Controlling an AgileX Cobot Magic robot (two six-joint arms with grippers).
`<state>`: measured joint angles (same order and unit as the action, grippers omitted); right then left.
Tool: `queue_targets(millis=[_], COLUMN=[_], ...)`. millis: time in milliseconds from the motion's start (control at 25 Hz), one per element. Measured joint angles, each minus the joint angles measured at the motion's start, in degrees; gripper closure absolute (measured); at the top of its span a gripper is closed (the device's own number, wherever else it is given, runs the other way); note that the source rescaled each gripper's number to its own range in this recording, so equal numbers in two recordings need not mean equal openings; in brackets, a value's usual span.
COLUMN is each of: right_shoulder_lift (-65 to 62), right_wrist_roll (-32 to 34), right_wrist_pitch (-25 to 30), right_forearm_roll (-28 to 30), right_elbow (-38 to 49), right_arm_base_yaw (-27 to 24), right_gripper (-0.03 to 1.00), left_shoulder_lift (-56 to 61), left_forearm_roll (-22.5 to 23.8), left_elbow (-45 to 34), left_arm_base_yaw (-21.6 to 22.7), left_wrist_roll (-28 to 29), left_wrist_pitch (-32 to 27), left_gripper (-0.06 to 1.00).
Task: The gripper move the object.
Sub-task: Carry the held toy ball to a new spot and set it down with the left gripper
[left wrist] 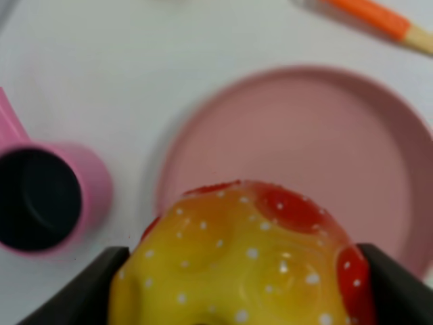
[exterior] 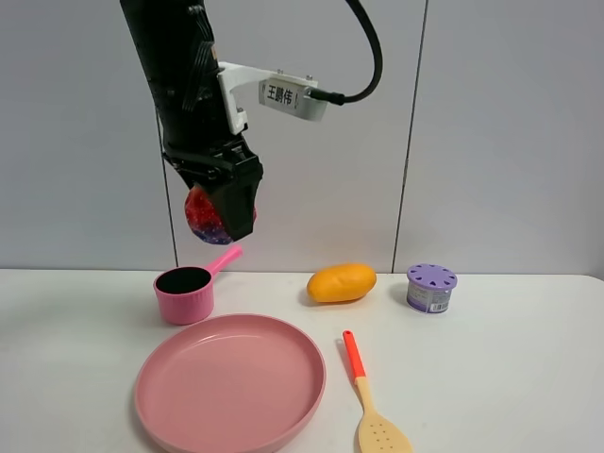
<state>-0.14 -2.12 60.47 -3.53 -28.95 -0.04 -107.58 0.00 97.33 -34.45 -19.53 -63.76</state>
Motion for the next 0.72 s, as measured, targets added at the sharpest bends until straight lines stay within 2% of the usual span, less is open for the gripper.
queue_targets(millis=[120,320,440,720], right_shoulder_lift=[0.0,0.0,0.0,0.0], right_wrist_roll=[0.0,0.0,0.0,0.0], right_wrist_pitch=[0.0,0.0,0.0,0.0], right_forearm_roll=[0.0,0.0,0.0,0.0], right_elbow=[0.0,0.0,0.0,0.0], right_arm_base_yaw=[0.0,0.0,0.0,0.0], right_gripper=[-0.03,-0.03,-0.03,-0.03], left_shoulder_lift=[0.5,2.3,2.7,2.3], left_forearm_roll=[0.0,0.9,1.3,4.8], left_elbow=[-2.5,-8.1,-10.3,-11.0], left_arm_base_yaw=[-0.1,-2.9,-6.5,-13.7], left_wrist_roll=[2.8,4.5,5.0,5.1], left_wrist_pitch=[-1.6,-0.1,4.8,21.5], left_gripper=[0.92,0.92,0.92,0.92])
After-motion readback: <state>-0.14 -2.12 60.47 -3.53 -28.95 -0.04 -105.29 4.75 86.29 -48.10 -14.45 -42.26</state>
